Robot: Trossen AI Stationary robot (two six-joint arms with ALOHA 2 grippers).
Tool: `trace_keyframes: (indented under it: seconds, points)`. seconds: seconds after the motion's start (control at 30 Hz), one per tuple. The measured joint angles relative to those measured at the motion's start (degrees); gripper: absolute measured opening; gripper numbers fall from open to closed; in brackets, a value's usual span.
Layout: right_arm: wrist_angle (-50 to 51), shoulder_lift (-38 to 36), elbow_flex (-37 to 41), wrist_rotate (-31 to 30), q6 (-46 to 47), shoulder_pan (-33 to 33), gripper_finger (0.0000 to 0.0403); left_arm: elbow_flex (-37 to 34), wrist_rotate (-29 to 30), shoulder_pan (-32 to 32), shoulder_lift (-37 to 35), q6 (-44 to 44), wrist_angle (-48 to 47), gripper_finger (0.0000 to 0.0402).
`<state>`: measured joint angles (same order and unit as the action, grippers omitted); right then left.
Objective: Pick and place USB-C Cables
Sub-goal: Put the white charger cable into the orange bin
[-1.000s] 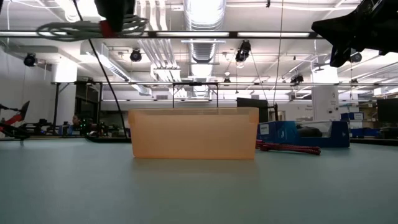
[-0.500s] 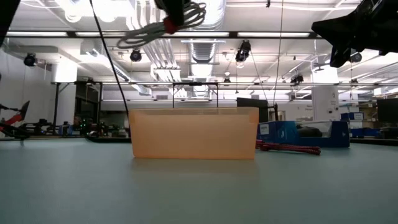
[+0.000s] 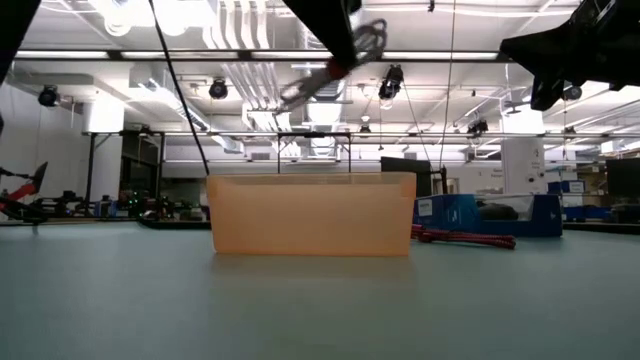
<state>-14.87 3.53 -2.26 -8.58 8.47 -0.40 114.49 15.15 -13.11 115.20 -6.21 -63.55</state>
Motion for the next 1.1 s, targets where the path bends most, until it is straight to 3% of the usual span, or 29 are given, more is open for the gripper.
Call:
trace_keyframes:
  seconds: [0.43,1.1]
  points:
    - [1.8,0.0,0.0,0.0,0.7,0.0,0.0009,-9.2,-0.2,3.3,-0.1,-0.2,9.7,0.0010]
    - [2.7,0.0,0.0,0.0,0.5,0.0,0.0009,-19.6,-0.5,4.9,0.0,2.9,14.5,0.0010]
